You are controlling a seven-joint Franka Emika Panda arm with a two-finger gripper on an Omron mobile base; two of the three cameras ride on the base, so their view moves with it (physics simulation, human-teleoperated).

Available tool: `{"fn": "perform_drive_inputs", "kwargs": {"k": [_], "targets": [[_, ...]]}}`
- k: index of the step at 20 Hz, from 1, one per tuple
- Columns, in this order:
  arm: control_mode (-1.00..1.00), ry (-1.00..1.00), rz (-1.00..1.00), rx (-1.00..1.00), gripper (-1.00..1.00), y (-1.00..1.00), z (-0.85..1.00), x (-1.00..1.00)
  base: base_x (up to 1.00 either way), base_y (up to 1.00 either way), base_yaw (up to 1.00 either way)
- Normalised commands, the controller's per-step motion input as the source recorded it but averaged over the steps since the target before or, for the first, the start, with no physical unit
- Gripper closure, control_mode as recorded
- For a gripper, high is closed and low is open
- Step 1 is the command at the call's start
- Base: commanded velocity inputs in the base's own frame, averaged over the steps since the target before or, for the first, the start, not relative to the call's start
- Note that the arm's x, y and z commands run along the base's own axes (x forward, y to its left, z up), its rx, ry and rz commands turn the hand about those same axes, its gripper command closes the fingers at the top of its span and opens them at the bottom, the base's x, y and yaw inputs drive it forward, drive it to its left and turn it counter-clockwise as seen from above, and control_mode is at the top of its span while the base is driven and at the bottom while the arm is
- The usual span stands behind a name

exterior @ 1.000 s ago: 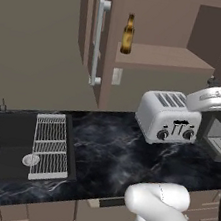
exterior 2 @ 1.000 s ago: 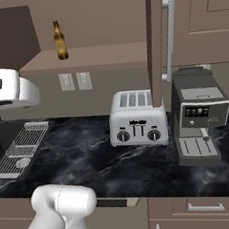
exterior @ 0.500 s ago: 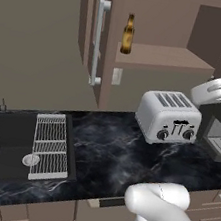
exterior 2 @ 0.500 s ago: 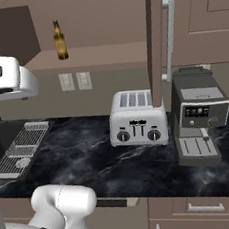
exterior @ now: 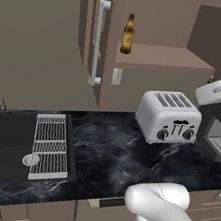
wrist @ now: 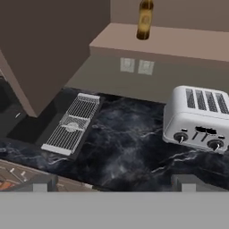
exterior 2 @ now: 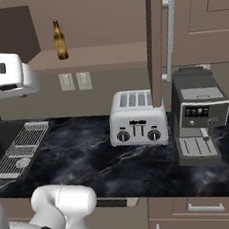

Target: Get the candle and the beer from the cabinet and move them to the dining counter.

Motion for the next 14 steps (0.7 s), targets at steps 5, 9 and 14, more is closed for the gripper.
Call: {"fn": "perform_drive_inputs", "kwargs": {"k": [5,9,14], "targets": [[-1.00,-0.13,0.06,0.00,-1.00,0.00,0.00,0.04,0.00,0.00,0.00],[-1.00,-0.16,0.01,0.00,-1.00,0.00,0.00,0.01,0.00,0.00,0.00],[-1.00,-0.14,0.00,0.02,-1.00,0.00,0.00,0.17,0.00,0.00,0.00]]}}
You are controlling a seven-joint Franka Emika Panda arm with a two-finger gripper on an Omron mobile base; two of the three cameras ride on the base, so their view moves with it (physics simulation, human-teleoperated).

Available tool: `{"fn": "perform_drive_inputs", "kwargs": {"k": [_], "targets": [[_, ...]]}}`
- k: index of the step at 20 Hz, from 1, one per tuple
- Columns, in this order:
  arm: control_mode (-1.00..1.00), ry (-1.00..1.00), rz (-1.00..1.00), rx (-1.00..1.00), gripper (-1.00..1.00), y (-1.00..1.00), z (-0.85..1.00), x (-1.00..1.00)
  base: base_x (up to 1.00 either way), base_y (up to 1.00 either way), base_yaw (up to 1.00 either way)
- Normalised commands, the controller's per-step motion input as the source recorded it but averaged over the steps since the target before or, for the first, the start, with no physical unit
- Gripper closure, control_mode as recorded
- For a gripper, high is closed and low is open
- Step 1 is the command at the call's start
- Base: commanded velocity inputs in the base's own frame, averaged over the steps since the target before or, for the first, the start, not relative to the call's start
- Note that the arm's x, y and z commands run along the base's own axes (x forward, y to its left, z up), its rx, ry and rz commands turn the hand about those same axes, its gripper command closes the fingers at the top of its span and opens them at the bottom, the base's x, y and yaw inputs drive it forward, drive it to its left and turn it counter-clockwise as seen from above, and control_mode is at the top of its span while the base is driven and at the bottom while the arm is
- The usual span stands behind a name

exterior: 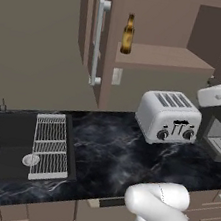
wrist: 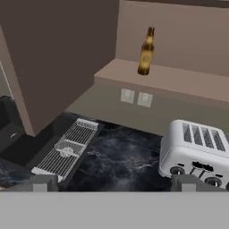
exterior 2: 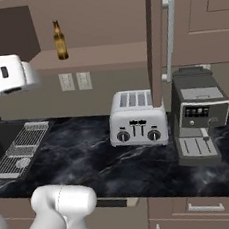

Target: Get the candle and the beer from the cabinet and move them to the dining counter.

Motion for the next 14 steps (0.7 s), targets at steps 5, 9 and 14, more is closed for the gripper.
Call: {"fn": "perform_drive_inputs", "kwargs": {"k": [5,9,14], "targets": [[-1.00,-0.09,0.00,0.07,-1.00,0.00,0.00,0.50,0.00,0.00,0.00],[-1.00,-0.08,0.00,0.11,-1.00,0.00,0.00,0.38,0.00,0.00,0.00],[-1.00,-0.05,0.00,0.13,-1.00,0.00,0.00,0.37,0.00,0.00,0.00]]}}
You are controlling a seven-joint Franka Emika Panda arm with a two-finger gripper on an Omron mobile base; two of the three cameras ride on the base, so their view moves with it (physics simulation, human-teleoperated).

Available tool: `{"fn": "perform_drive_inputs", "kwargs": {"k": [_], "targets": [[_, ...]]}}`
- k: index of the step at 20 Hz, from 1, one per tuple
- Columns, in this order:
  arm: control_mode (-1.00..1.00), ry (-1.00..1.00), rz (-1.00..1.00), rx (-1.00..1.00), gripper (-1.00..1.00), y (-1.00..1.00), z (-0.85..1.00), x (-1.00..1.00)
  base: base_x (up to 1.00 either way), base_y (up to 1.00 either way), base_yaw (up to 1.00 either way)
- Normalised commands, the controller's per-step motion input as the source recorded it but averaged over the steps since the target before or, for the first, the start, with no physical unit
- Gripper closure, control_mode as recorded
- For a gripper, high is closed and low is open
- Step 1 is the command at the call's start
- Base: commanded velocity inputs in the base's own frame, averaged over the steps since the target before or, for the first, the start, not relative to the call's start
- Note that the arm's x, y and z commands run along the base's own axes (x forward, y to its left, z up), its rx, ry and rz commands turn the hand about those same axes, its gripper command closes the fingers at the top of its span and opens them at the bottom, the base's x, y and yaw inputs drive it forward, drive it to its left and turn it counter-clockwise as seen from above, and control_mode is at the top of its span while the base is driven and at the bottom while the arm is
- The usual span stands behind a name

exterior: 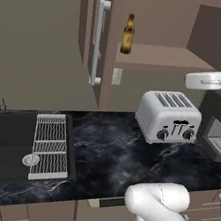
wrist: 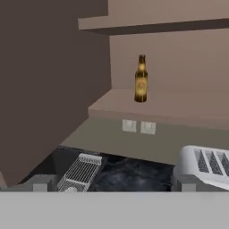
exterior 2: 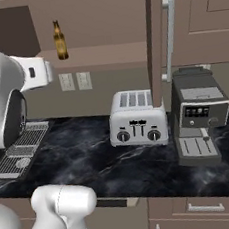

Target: Get the candle and the beer from the cabinet and move them to the dining counter.

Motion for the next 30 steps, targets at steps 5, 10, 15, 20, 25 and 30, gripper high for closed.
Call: {"fn": "perform_drive_inputs", "kwargs": {"k": [5,10,15,20,25,30], "targets": [[-1.00,-0.04,0.00,0.13,-1.00,0.00,0.01,0.31,0.00,0.00,0.00],[-1.00,-0.01,0.00,0.10,-1.00,0.00,0.04,0.16,0.00,0.00,0.00],[-1.00,0.00,0.00,0.06,-1.00,0.00,0.00,0.19,0.00,0.00,0.00],[-1.00,-0.11,0.00,0.00,-1.00,0.00,0.03,0.12,0.00,0.00,0.00],[-1.00,-0.11,0.02,0.00,-1.00,0.00,0.10,0.15,0.00,0.00,0.00],[-1.00,-0.02,0.02,0.00,-1.00,0.00,0.12,0.33,0.00,0.00,0.00]]}}
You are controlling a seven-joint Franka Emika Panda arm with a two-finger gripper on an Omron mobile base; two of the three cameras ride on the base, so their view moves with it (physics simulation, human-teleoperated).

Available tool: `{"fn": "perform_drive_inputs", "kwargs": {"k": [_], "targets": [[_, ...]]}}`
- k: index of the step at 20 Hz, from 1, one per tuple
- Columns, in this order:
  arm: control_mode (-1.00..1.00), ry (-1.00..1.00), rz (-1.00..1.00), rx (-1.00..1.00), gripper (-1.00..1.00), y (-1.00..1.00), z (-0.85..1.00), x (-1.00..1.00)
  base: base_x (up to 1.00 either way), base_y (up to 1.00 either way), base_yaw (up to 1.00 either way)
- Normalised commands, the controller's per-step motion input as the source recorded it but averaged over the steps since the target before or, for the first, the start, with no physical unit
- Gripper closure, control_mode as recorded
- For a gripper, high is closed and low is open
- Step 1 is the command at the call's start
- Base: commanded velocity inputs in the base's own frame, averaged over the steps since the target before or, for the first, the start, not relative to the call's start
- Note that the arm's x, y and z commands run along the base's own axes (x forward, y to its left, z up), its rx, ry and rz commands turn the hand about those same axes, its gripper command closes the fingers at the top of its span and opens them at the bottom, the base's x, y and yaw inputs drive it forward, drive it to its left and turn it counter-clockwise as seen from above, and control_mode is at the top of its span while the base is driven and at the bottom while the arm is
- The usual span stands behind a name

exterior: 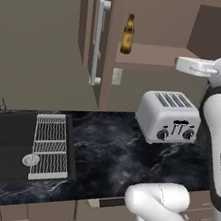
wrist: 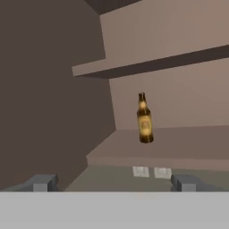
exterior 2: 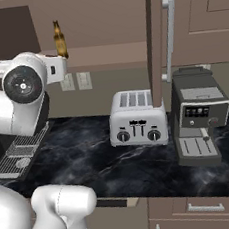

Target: Get the candle and the beer from the cabinet and move them to the dining counter.

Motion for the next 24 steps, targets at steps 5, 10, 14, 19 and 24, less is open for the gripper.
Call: {"fn": "perform_drive_inputs", "kwargs": {"k": [5,10,14,19,24], "targets": [[-1.00,0.00,0.00,0.00,-1.00,0.00,0.10,0.40,0.00,0.00,0.00],[-1.00,-0.02,0.00,-0.02,-1.00,0.00,0.01,0.27,0.00,0.00,0.00],[-1.00,-0.06,0.01,-0.06,-1.00,0.00,0.00,0.09,0.00,0.00,0.00],[-1.00,-0.05,0.00,-0.03,-1.00,0.00,0.00,0.16,0.00,0.00,0.00],[-1.00,-0.02,0.00,-0.01,-1.00,0.03,0.00,0.25,0.00,0.00,0.00]]}}
